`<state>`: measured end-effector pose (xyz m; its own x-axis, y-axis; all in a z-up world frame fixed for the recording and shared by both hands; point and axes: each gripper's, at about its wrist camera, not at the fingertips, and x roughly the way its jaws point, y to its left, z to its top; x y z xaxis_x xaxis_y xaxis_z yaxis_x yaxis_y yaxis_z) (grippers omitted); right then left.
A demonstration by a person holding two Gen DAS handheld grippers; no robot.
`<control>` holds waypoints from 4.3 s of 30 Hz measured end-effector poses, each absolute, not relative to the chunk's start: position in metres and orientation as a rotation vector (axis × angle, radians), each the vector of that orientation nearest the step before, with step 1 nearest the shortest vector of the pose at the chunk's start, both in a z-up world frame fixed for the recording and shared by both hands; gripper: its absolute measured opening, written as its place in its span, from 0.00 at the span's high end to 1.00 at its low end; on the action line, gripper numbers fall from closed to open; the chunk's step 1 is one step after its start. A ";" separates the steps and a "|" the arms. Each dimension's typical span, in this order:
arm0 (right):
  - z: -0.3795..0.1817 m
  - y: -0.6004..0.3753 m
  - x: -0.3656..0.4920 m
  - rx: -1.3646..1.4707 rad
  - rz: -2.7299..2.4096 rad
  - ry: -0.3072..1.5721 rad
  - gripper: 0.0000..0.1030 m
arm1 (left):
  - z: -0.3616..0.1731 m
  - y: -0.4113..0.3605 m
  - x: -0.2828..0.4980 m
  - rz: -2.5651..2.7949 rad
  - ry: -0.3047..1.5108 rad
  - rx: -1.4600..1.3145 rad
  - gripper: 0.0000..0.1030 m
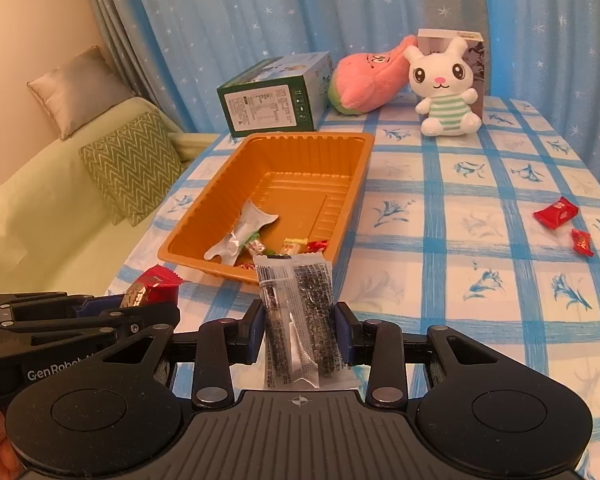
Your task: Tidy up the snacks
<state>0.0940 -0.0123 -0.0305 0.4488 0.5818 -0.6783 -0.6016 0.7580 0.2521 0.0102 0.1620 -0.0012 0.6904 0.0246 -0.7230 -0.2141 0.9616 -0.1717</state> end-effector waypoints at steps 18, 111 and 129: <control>-0.039 0.033 0.145 -0.028 0.723 0.831 0.64 | -0.009 0.203 0.056 0.139 0.812 -0.212 0.78; -0.009 -0.147 0.095 0.143 0.394 0.775 0.38 | 0.018 0.101 0.017 0.137 0.701 -0.238 0.08; -0.007 -0.212 0.113 0.225 0.276 0.760 0.38 | 0.025 0.049 0.059 0.000 0.759 -0.229 0.08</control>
